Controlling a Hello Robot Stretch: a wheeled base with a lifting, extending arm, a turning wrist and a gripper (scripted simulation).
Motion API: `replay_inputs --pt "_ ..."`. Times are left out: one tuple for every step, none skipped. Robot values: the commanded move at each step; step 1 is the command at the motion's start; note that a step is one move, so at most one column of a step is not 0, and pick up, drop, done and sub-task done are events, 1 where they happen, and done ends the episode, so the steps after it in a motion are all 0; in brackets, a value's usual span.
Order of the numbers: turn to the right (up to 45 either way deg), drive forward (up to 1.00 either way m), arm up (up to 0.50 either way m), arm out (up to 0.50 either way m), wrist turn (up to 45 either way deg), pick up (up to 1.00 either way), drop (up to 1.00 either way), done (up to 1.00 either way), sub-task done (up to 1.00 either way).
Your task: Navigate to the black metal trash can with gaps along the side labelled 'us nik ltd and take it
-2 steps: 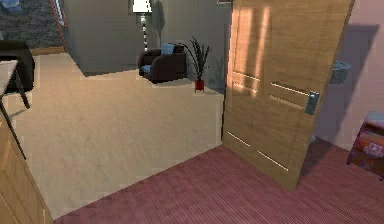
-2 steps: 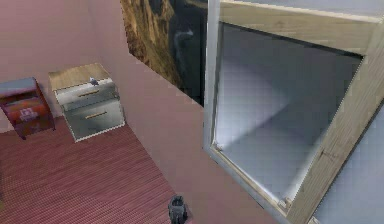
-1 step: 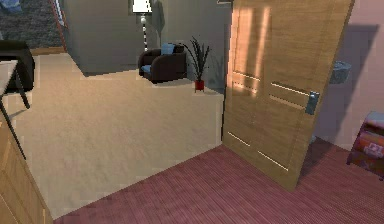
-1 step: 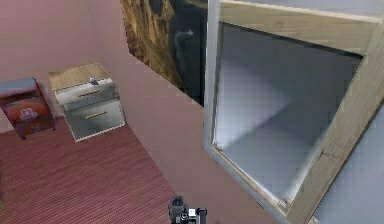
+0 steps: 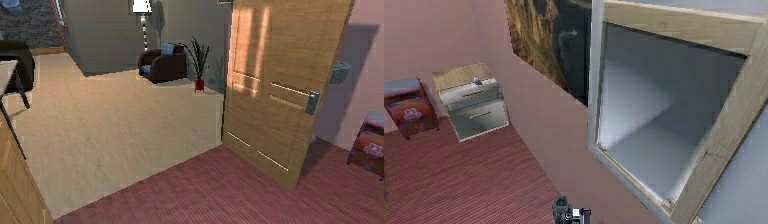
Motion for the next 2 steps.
replay_inputs --pt "0.0 0.00 0.00 0.00 45.0 0.00 0.00 0.00 0.00" --pt "0.0 0.00 0.00 0.00 45.0 0.00 0.00 0.00 0.00"
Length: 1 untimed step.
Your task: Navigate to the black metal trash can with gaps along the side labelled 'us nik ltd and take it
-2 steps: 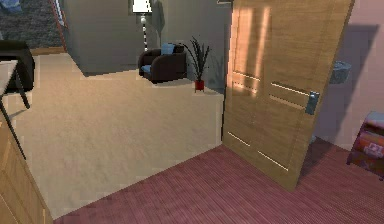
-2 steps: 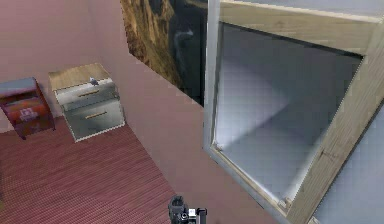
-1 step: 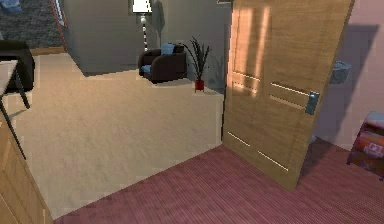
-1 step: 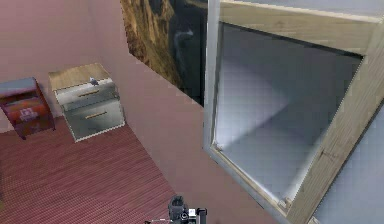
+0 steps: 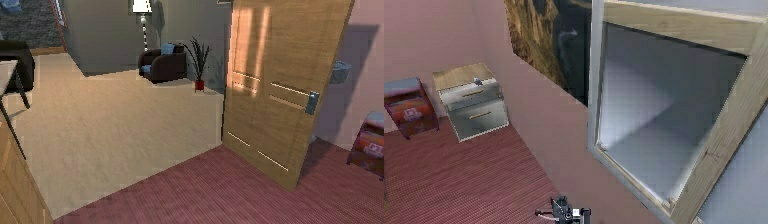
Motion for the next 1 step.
replay_inputs --pt "0.0 0.00 0.00 0.00 27.0 0.00 0.00 0.00 0.00"
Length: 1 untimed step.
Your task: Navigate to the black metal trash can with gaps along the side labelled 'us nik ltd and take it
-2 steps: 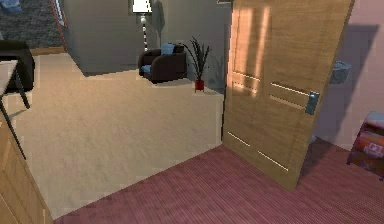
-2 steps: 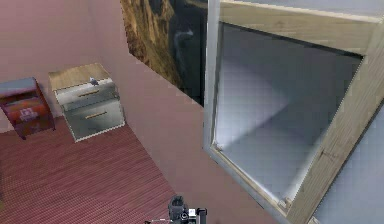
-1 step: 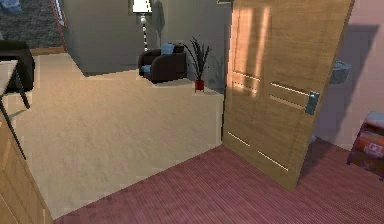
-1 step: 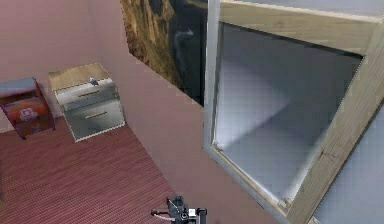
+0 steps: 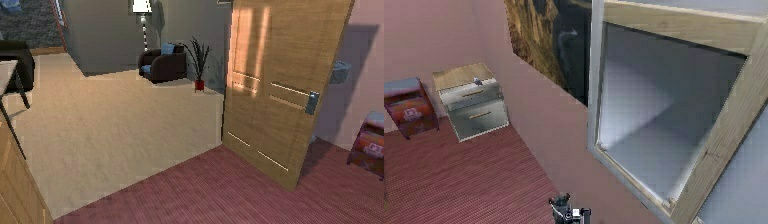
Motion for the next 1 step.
replay_inputs --pt "0.0 0.00 -0.30 0.00 0.0 0.00 0.00 0.00 0.00"
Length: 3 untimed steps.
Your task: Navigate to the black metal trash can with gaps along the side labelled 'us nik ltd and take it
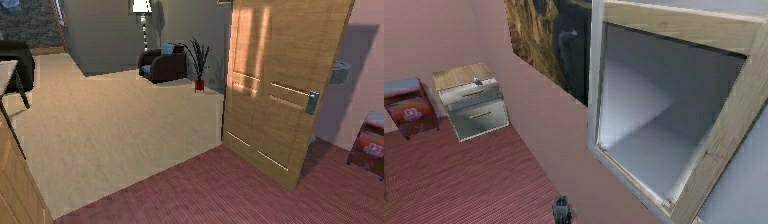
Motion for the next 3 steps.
replay_inputs --pt "0.0 0.00 0.00 0.00 0.0 1.00 0.00 0.00 0.00" --pt "0.0 0.00 0.10 0.00 0.0 0.00 0.00 0.00 0.00" --pt "0.0 0.00 0.00 0.00 0.0 0.00 0.00 1.00 0.00"
